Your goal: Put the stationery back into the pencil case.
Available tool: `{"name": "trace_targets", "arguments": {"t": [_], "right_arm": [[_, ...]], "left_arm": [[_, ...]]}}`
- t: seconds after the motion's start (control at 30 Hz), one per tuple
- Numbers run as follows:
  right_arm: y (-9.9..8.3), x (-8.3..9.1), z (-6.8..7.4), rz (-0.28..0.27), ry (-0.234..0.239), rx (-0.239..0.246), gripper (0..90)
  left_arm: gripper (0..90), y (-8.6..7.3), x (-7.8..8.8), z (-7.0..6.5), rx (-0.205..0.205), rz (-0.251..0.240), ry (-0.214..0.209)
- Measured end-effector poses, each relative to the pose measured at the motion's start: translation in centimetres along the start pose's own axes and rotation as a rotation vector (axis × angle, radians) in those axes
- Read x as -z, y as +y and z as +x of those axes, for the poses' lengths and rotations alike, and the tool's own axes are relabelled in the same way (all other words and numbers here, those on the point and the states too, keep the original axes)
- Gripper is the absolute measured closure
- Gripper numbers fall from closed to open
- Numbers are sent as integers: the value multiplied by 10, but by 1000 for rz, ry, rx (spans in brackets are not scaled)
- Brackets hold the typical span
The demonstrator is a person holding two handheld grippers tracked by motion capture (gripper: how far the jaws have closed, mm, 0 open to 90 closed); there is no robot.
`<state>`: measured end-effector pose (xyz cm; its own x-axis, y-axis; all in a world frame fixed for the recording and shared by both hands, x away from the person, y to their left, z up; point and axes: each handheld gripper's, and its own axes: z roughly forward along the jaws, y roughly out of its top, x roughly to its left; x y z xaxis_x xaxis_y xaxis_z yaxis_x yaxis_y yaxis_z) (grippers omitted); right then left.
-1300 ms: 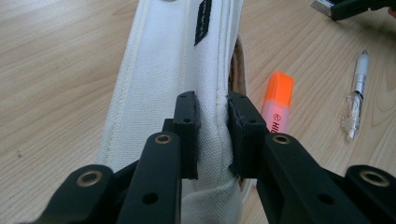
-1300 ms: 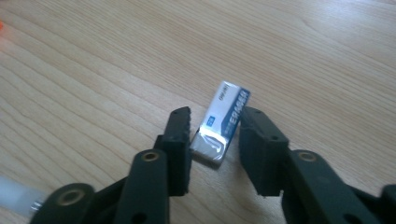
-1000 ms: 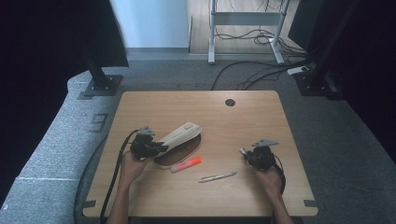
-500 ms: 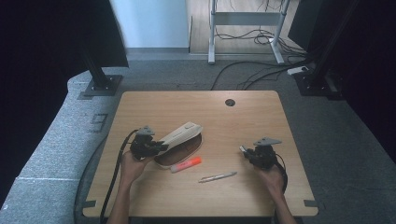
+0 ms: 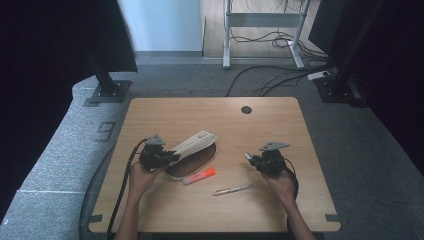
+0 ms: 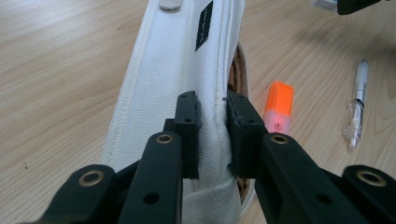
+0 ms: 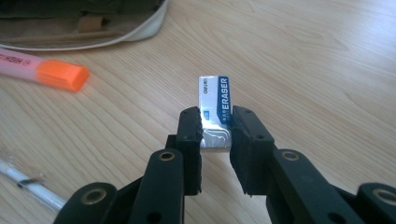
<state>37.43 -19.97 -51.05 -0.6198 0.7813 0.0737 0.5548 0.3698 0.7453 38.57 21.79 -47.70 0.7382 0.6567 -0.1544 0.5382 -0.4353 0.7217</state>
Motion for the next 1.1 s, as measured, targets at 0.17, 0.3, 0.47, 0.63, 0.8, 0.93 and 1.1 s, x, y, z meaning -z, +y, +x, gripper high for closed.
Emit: {"name": "trace_targets", "arguments": {"t": [0.17, 0.3, 0.47, 0.63, 0.8, 0.93, 1.1], "right_arm": [[8, -7, 5, 4, 23, 18, 722], [16, -15, 10, 15, 41, 33, 722], [23, -24, 17, 25, 65, 49, 722], [32, -33, 26, 33, 78, 77, 722], [40, -41, 35, 41, 95, 99, 722], [46, -50, 41, 45, 106, 117, 722], [54, -59, 47, 45, 120, 129, 722]], "left_arm": [[761, 0, 0, 0, -5, 1, 0], [761, 0, 0, 0, -10, 0, 0], [761, 0, 0, 0, -11, 1, 0], [761, 0, 0, 0, -12, 1, 0], [761, 0, 1, 0, -13, 1, -2], [761, 0, 1, 0, -14, -3, -4], [761, -1, 0, -1, -13, -3, -2]]}}
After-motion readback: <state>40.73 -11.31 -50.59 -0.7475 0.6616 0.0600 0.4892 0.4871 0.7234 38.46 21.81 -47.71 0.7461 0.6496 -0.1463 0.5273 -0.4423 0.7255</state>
